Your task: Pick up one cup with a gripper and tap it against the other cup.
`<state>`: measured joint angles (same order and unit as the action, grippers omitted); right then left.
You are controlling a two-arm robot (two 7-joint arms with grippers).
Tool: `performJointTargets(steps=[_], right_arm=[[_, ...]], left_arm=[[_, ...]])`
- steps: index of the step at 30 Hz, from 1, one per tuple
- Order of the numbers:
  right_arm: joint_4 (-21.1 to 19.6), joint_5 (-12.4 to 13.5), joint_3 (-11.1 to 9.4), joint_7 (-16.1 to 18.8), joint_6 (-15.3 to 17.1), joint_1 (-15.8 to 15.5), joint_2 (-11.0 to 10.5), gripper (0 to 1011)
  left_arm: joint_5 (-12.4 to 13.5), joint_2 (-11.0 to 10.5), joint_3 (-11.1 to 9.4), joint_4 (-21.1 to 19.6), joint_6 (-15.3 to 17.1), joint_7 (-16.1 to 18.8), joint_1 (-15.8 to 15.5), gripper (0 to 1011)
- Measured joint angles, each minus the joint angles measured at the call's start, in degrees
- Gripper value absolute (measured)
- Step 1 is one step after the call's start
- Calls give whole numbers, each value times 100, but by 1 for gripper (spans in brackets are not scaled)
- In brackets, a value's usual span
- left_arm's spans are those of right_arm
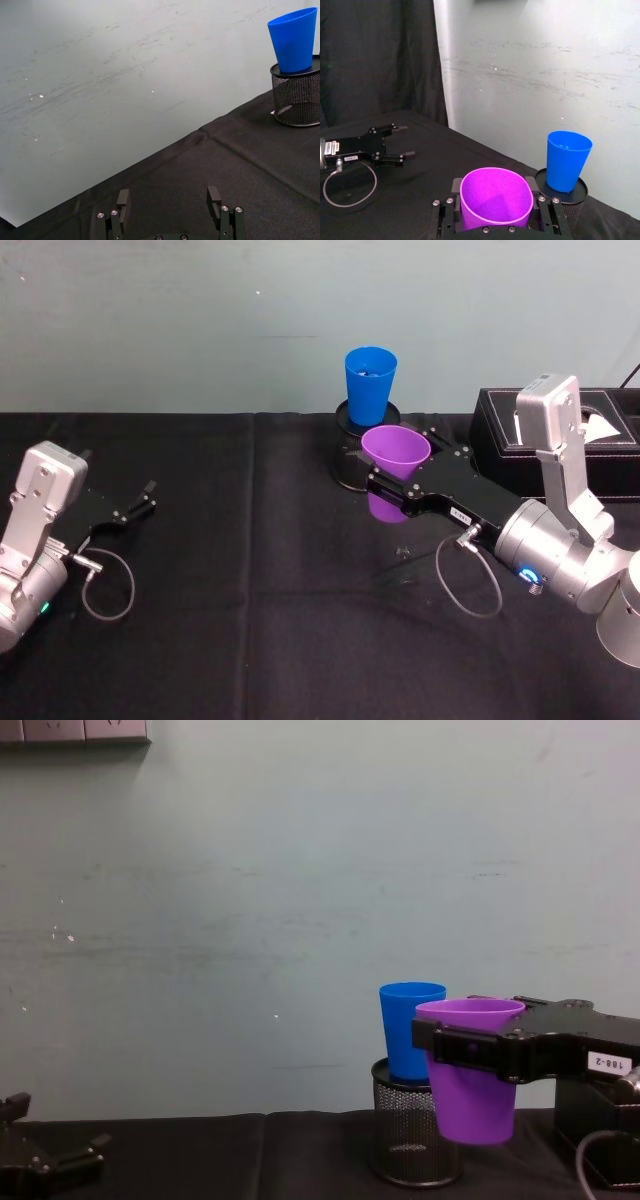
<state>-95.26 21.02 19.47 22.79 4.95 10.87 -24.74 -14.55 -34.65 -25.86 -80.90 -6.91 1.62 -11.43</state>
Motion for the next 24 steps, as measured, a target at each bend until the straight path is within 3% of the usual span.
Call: performJointTargets(steps=[24], right_arm=[[0,0,0,-2,0,0,0,754]], left_arm=[[0,0,0,0,0,0,0,1000]])
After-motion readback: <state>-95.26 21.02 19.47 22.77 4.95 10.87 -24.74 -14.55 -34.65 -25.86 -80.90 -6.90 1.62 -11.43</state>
